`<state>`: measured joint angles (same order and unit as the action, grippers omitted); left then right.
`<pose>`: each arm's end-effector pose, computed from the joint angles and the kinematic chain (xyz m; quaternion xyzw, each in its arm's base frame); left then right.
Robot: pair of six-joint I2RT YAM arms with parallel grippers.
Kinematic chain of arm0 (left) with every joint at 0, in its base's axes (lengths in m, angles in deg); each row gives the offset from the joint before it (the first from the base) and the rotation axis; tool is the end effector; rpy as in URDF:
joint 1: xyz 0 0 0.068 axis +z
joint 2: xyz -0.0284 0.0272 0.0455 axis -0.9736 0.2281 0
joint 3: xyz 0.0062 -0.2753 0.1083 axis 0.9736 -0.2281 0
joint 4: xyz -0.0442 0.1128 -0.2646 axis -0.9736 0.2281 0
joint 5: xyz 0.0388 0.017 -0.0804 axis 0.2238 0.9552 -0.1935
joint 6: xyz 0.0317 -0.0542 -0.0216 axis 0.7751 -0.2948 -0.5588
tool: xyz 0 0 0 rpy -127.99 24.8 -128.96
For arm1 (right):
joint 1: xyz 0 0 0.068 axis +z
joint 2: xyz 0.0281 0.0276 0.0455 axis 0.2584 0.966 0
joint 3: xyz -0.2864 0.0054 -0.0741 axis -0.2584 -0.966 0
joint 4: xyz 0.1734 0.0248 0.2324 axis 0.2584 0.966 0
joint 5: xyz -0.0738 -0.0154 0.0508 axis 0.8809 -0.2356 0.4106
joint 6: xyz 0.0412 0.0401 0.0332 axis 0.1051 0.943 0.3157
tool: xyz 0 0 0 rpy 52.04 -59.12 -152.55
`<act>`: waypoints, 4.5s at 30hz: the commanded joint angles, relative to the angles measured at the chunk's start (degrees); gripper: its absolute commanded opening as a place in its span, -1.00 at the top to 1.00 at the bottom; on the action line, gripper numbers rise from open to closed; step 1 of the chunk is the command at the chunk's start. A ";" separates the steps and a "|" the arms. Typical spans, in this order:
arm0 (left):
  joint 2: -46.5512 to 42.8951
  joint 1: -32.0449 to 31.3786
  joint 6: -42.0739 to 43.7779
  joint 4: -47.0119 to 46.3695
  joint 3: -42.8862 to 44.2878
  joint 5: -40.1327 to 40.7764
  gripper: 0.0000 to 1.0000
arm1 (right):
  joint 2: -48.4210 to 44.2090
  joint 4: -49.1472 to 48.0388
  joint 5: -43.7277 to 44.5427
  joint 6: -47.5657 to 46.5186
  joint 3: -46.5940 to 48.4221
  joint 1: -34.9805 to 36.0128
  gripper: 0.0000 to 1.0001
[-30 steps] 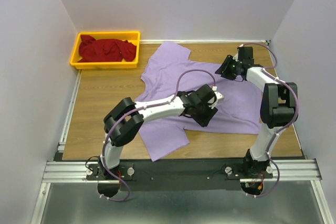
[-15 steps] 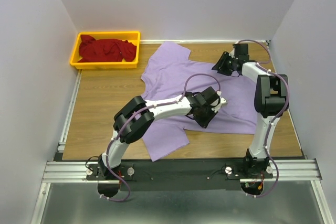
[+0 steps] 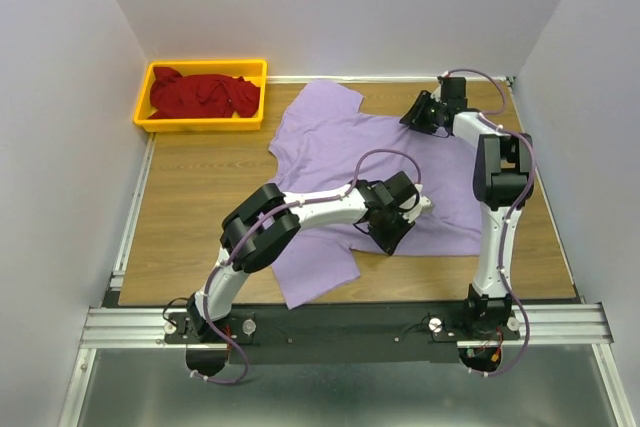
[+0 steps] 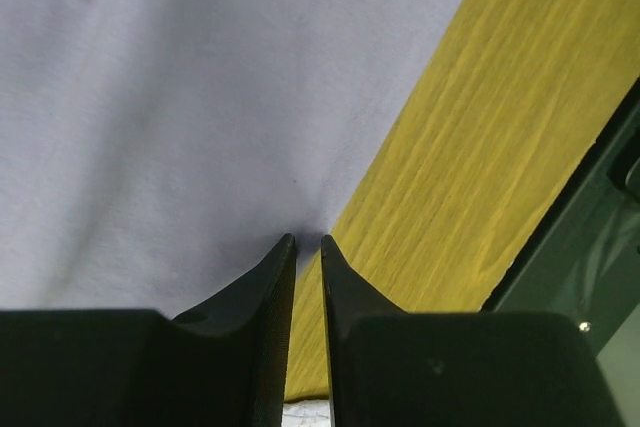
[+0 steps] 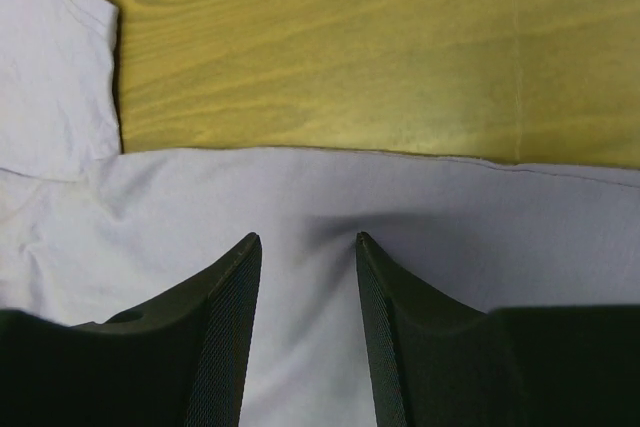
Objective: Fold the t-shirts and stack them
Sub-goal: Flatten the tshirt out
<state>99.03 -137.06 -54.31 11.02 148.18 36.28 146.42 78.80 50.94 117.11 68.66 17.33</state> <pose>0.2284 -0.4342 0.1519 0.4388 0.8537 -0.2640 0.0948 0.5623 0.0401 0.1376 0.1321 0.8951 0.2471 0.3468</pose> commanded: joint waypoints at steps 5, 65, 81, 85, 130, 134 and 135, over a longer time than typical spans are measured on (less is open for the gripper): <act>1.82 -0.66 1.30 1.95 -1.41 -3.93 0.53 | 7.89 0.34 1.84 -2.72 6.60 0.37 -0.02; 18.60 -3.38 5.86 -1.75 26.98 -13.69 0.48 | -2.48 0.25 2.55 -0.52 -4.20 -17.03 -0.07; 22.12 -3.38 8.59 4.24 28.12 -19.66 0.50 | 5.25 0.25 1.85 -2.81 4.58 -17.03 -0.07; 22.12 -3.30 8.77 4.24 28.12 -19.84 0.50 | 7.36 0.34 1.41 -3.34 6.78 -17.03 -0.07; -29.82 30.37 -8.37 -4.20 -39.37 5.91 0.15 | 11.14 -0.54 -11.08 2.20 14.16 4.68 -0.08; -30.61 30.37 -9.34 -3.50 -41.92 4.51 0.18 | 14.30 -0.54 -10.11 1.67 15.92 4.68 -0.08; -30.79 30.37 -9.43 -3.50 -43.06 3.81 0.18 | 14.83 -0.54 -10.11 1.67 16.27 4.68 -0.08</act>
<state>68.70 -106.55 -63.49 4.87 109.00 41.28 156.98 77.64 39.57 119.38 82.93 21.85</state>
